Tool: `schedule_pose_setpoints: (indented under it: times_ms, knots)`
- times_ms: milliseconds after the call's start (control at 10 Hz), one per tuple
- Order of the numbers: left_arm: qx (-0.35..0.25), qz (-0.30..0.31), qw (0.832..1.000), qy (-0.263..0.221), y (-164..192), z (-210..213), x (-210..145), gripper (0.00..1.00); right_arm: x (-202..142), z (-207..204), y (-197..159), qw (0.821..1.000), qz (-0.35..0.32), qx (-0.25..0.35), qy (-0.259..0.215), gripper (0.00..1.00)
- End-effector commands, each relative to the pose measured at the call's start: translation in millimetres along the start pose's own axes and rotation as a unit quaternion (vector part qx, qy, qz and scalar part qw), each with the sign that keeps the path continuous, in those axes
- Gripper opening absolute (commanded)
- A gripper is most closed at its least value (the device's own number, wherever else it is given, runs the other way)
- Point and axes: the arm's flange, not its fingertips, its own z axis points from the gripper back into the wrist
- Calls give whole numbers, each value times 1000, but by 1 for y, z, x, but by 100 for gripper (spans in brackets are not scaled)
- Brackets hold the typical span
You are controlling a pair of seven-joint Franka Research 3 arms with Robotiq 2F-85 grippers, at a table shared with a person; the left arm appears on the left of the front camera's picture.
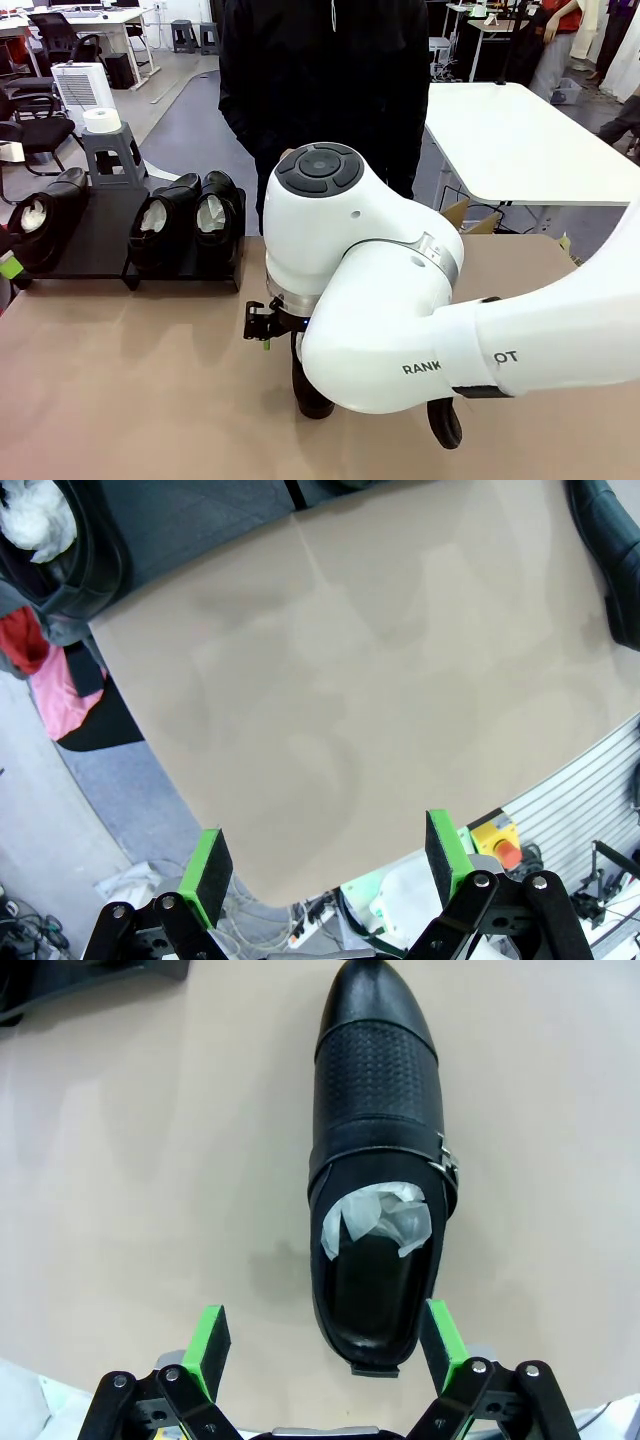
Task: Organize the shoes by placing them on the stand.
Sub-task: Place the Shoe from the middle of the table onto the Shoes Stand.
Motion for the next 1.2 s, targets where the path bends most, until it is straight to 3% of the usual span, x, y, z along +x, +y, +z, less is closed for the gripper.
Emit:
schedule_pose_setpoints:
  times_ms: [0,200,500,700,800,900,1000,1100]
  knots:
    - [-4,2,1000,-4,1,0,-3,100,-16,25,-6,997,28,-34,-64,100]
    - [0,0,1000,0,0,0,0,100,0,82,-81,988,-5,-103,-117,100]
    - [-20,-84,996,23,-108,-19,-19,100,24,98,-176,973,-136,-135,-129,100]
    - [-49,-76,995,35,-172,-40,-7,100,32,88,-226,960,-208,-150,-109,100]
    - [-39,-76,996,16,-196,-56,9,100,34,81,-249,954,-246,-146,-91,100]
    - [-8,-61,998,12,-199,-59,20,100,36,74,-266,944,-296,-133,-64,100]
    - [-43,-90,994,34,-191,-43,-10,100,36,88,-244,958,-213,-161,-104,100]
    - [-43,-90,994,34,-191,-43,-10,100,36,88,-244,958,-213,-161,-104,100]
